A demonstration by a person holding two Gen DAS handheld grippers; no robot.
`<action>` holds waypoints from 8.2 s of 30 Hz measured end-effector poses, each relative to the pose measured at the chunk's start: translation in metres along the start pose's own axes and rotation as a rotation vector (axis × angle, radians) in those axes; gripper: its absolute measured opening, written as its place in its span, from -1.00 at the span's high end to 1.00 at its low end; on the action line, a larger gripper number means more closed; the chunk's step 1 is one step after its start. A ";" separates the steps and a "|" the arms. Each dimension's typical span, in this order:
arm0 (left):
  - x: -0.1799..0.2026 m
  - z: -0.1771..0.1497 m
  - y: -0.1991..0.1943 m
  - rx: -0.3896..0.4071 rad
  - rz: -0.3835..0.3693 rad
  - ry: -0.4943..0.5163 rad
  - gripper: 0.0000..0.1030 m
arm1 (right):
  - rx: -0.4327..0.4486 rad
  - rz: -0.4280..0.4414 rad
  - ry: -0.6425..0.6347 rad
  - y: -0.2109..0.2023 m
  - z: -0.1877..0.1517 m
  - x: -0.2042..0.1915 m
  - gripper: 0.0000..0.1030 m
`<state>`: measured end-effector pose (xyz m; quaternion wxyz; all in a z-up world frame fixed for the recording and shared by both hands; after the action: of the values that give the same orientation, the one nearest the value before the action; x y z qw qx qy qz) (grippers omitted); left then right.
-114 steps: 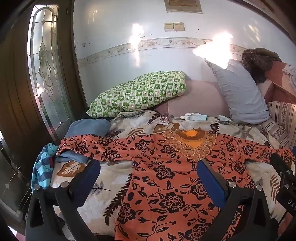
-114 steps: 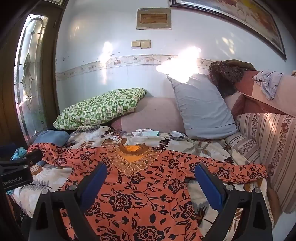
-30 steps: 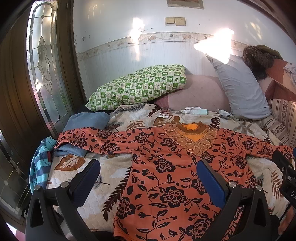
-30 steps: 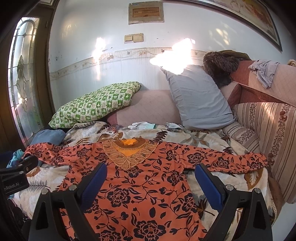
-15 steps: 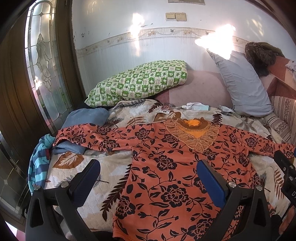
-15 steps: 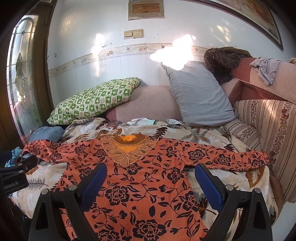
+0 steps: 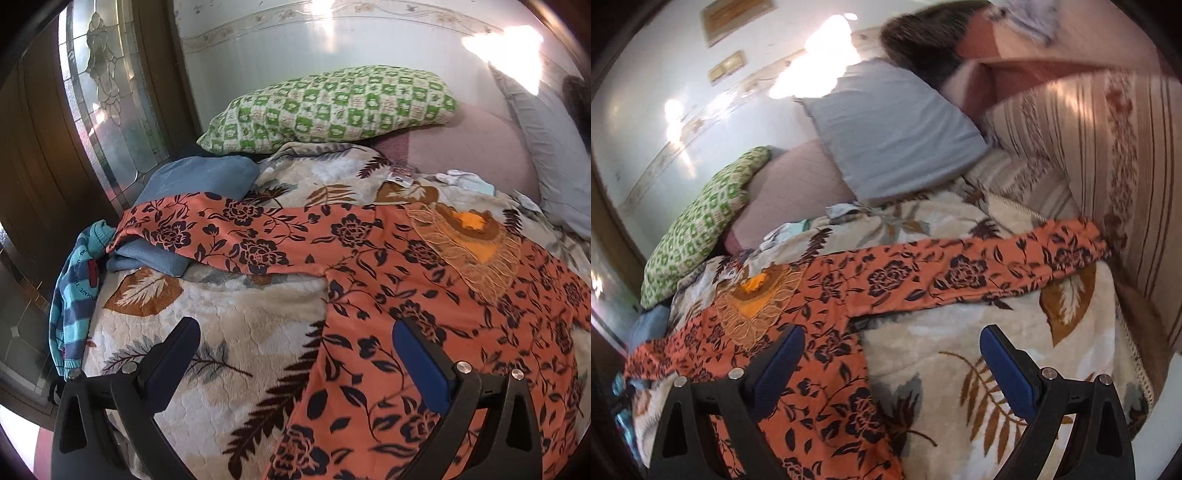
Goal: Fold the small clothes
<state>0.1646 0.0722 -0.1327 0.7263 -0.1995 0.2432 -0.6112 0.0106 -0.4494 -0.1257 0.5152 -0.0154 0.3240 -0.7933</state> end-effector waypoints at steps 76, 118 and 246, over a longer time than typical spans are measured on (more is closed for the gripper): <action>-0.173 -0.001 0.100 -0.016 0.342 -0.504 -1.00 | -0.348 0.532 -0.190 0.188 -0.173 -0.378 0.18; -0.291 0.037 0.205 -0.242 0.235 -0.821 0.64 | -0.156 0.532 -0.296 0.098 -0.088 -0.223 0.18; -0.049 -0.086 -0.038 -0.305 -0.299 0.140 -0.55 | -0.444 0.272 -0.002 -0.047 -0.075 -0.003 -0.24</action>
<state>0.0766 0.1145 -0.1734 0.5704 -0.2979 0.3503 -0.6806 -0.0529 -0.3974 -0.1589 0.6015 -0.0854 0.4887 -0.6262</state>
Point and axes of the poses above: each gripper's, at about its wrist camera, not at the fingertips, and y roughly the way its jaws point, x to its right, z to its top, the point moved 4 cm from there along y, roughly the way its jaws point, and after that the axes turned 11 degrees about x, right-handed, at the moved point
